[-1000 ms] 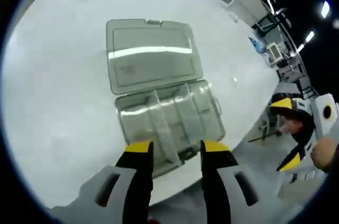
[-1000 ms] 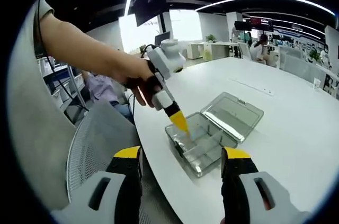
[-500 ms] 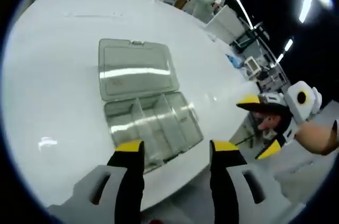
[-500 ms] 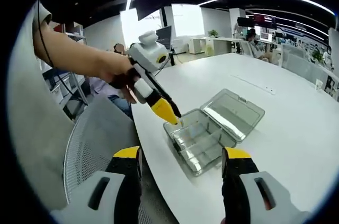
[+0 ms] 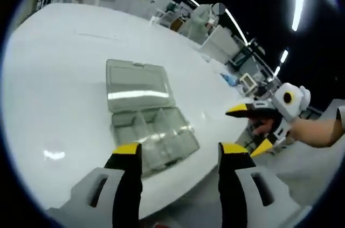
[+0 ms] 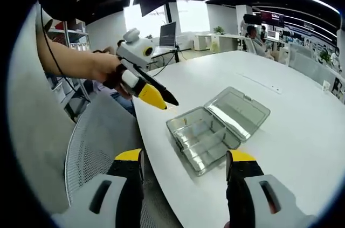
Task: Insert the divider into the dual guide fixture by aligning both edges with the guide slots and pushing it downward to the bottom, including one-sided entry, uneven engagement, binding, and posture correction.
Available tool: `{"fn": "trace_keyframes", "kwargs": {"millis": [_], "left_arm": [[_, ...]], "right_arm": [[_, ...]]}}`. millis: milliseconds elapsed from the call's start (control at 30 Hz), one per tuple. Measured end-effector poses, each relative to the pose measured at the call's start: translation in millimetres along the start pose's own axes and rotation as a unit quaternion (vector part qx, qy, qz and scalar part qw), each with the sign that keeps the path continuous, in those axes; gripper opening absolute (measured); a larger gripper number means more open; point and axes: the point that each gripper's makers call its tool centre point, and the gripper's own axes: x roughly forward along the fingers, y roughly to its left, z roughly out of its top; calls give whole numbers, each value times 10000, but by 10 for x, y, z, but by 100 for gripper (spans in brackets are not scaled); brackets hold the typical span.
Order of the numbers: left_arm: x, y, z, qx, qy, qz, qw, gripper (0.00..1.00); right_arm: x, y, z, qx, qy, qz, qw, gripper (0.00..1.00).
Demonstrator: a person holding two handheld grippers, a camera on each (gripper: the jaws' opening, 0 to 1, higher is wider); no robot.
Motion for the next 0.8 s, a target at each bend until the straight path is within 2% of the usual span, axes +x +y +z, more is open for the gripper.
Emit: {"fn": "trace_keyframes", "kwargs": {"millis": [67, 167, 800], "left_arm": [[-31, -25, 34, 25, -177, -62, 9998, 57], [-63, -51, 22, 36, -271, -109, 9996, 59], [-177, -196, -4, 824, -562, -192, 9948, 67]], "right_arm": [[-5, 6, -7, -15, 25, 12, 10000, 59], [-15, 12, -10, -46, 58, 12, 10000, 59], [-51, 2, 38, -224, 200, 4, 9995, 59]]}}
